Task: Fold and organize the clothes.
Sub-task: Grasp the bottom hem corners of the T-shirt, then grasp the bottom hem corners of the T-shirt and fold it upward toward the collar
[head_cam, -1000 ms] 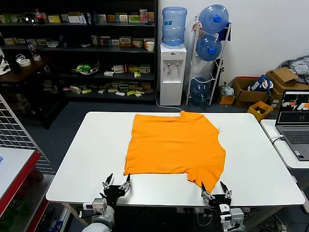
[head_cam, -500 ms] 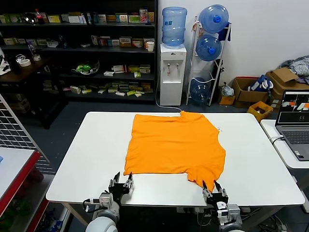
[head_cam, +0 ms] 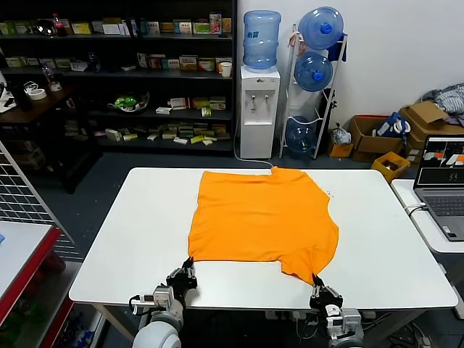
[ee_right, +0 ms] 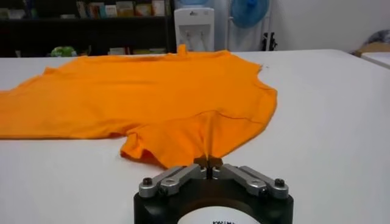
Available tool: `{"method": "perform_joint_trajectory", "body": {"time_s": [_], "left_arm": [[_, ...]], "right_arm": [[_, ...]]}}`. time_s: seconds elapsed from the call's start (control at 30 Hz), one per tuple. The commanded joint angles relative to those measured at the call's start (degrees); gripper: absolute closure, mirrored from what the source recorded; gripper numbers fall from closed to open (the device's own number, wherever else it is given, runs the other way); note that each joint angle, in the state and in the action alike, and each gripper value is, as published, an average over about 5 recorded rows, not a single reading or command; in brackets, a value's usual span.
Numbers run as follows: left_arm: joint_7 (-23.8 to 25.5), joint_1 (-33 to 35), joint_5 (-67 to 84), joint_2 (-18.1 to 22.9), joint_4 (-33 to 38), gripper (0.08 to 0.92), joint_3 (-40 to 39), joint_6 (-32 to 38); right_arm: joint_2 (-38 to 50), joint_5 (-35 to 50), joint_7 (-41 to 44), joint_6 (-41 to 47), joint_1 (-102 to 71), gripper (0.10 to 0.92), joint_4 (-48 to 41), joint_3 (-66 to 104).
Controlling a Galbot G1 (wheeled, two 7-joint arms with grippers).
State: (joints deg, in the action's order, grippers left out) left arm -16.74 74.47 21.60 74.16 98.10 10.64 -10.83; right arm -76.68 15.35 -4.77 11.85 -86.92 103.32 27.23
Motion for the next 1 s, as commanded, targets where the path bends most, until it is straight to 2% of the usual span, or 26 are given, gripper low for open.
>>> {"method": "perform_joint_trajectory", "body": {"time_s": [0.03, 0.33, 0.67, 0.83, 1.0], "left_arm": [[-1.2, 0.8, 0.8, -0.7, 3.0, 0.906, -0.1, -0.3], [-3.2, 13.0, 3.0, -5.7, 16.3, 0.910, 0.9, -0.6], [-3.1, 24.0, 1.3, -6.8, 24.6, 0.910, 1.9, 0.8], [-2.5, 23.6, 0.9, -6.3, 25.1, 0.910, 1.1, 2.4], [-1.2, 17.0, 1.0, -5.5, 22.3, 0.910, 1.8, 4.5]], "right_arm": [[0.7, 1.8, -0.9, 0.0, -2.0, 0.900, 2.9, 0.0], [4.1, 4.2, -2.1, -0.6, -14.0, 0.900, 13.8, 1.7], [4.2, 0.9, -2.2, -4.6, -24.2, 0.900, 19.0, 3.5], [3.5, 0.6, -3.1, -6.2, -22.4, 0.900, 19.9, 3.3], [3.3, 1.3, -4.5, -5.7, -13.6, 0.900, 16.9, 2.8]]}}
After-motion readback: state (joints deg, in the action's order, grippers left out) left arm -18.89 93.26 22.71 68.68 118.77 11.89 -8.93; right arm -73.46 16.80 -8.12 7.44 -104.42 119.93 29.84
